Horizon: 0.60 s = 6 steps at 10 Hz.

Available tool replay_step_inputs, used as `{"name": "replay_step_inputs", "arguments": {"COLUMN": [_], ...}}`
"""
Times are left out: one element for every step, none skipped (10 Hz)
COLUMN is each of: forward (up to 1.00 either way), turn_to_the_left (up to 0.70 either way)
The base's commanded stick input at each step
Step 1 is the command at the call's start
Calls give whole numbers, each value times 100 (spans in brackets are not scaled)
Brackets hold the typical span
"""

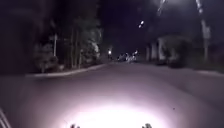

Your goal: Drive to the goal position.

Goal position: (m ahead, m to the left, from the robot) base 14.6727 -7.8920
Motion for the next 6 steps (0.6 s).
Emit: {"name": "replay_step_inputs", "arguments": {"forward": [85,85,85,85,85,85], "turn_to_the_left": [0,-8,-34,-34,-5,0]}}
